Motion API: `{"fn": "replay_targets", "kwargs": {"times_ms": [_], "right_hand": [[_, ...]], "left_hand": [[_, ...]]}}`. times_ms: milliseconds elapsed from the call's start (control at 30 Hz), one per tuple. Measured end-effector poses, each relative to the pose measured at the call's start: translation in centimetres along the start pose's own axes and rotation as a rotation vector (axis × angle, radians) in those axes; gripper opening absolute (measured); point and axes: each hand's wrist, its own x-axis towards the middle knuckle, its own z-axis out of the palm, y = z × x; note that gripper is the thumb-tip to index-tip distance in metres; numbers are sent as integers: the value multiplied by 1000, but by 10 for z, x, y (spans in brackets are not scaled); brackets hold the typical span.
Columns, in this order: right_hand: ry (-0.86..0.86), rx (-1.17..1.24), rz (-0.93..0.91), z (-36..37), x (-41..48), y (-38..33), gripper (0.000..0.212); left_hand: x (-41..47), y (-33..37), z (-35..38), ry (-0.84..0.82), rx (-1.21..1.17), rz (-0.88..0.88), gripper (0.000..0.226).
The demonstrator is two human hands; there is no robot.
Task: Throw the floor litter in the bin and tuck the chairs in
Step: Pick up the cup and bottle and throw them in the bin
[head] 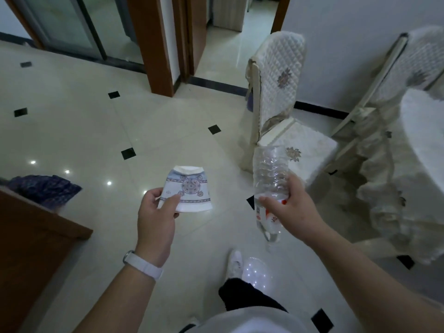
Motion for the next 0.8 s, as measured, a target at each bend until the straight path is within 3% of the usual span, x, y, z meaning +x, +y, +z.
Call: {"fn": "replay_targets", "kwargs": {"times_ms": [267,433,600,800], "right_hand": [[-75,132,48,10,168,-5,61],[-111,183,6,-6,272,-33,62],[-90,148,-13,-20,333,-53,56],[-81,105,40,3,408,-62,69]], "left_hand": [[127,37,80,31,83,-24,12],[205,91,132,71,80,98,15],[261,114,160,60,100,121,14],[341,116,184,49,72,77,13]]}}
